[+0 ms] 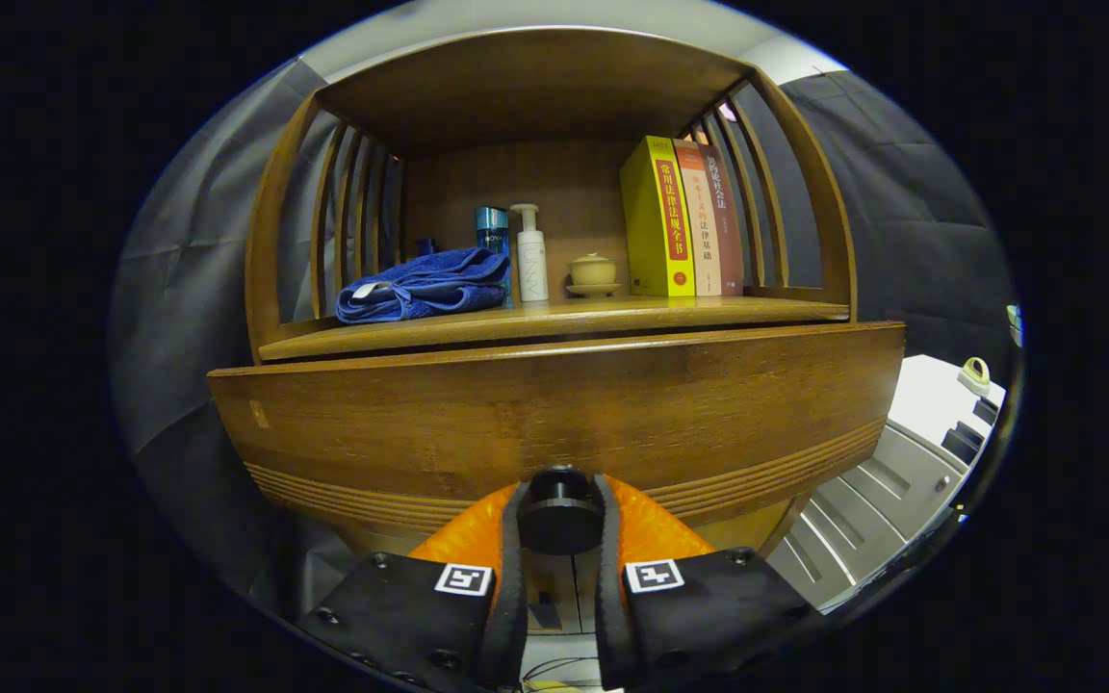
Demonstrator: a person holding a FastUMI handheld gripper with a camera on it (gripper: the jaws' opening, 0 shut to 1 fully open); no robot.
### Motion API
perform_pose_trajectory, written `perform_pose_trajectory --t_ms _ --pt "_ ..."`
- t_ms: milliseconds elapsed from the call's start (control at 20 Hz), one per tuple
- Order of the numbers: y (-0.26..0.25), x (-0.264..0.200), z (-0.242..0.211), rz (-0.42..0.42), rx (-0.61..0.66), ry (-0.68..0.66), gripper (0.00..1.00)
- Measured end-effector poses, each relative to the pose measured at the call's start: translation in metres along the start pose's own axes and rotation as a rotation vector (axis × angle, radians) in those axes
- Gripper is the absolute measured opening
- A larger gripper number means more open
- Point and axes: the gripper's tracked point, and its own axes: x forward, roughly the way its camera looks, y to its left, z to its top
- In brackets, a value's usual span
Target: Pull open the drawer, take out the items inside it, and place them on the countertop above the cabinet.
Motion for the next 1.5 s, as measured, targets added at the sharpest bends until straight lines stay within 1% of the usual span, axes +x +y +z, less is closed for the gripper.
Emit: perform_pose_trajectory --t_ms 150,300,750,850,1000,1250,1500 --pt "-0.002 -0.018 -0.004 0.011 -0.019 0.006 0.37" --pt "-0.002 -0.034 -0.007 0.02 -0.007 0.019 0.37" --pt "-0.003 -0.067 -0.016 0.004 0.006 0.027 0.37" --pt "-0.004 -0.071 -0.016 0.002 0.018 0.026 0.37" --pt "-0.004 -0.074 -0.017 0.0 -0.004 0.021 0.37" --pt "-0.004 -0.077 -0.02 0.006 -0.007 0.023 0.37" --pt "-0.007 -0.083 -0.027 -0.004 -0.008 0.011 0.37"
